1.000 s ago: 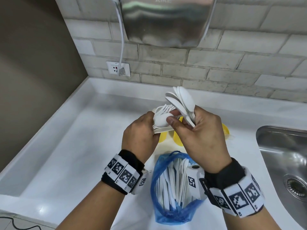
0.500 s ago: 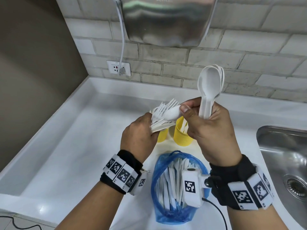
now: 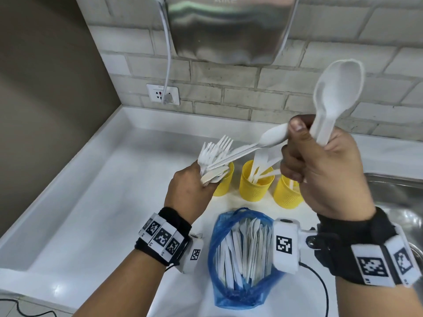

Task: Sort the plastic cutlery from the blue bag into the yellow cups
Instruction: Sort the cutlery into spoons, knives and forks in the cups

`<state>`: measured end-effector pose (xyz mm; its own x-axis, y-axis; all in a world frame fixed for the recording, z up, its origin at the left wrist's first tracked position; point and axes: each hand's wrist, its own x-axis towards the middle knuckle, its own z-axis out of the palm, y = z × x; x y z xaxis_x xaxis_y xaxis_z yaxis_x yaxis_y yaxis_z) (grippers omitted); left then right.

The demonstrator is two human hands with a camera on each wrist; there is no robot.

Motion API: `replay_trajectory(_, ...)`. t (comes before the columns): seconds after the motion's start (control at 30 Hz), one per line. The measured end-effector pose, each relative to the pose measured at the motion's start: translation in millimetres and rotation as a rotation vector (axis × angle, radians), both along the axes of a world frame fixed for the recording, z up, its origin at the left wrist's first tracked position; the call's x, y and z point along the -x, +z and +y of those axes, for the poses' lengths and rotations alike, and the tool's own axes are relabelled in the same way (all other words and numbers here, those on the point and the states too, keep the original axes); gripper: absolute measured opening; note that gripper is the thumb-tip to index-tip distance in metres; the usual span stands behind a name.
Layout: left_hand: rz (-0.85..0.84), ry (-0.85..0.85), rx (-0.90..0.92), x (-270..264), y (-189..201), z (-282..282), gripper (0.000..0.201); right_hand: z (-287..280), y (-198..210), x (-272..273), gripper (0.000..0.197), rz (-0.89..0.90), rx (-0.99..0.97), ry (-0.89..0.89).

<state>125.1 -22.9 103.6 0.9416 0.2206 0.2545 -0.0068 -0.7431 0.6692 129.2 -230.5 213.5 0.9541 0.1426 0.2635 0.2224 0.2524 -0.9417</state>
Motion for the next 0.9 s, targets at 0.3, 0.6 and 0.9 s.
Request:
replay_trajectory(0.3,-0.019,0.160,0.343,-6,5,13,0.025,-22,-28,-18,0.031,0.207,-0.202,-0.181)
replay_trajectory(0.6,-0.174,-0.169,0.148,1,18,-15,0.018,12,-55,-18,0.034,0.529,-0.264,-0.074)
replay_trajectory(0.9,-0.087,-0.087,0.184,1,8,-6,0.032,11,-57,-18,0.031,0.574,-0.317,-0.008)
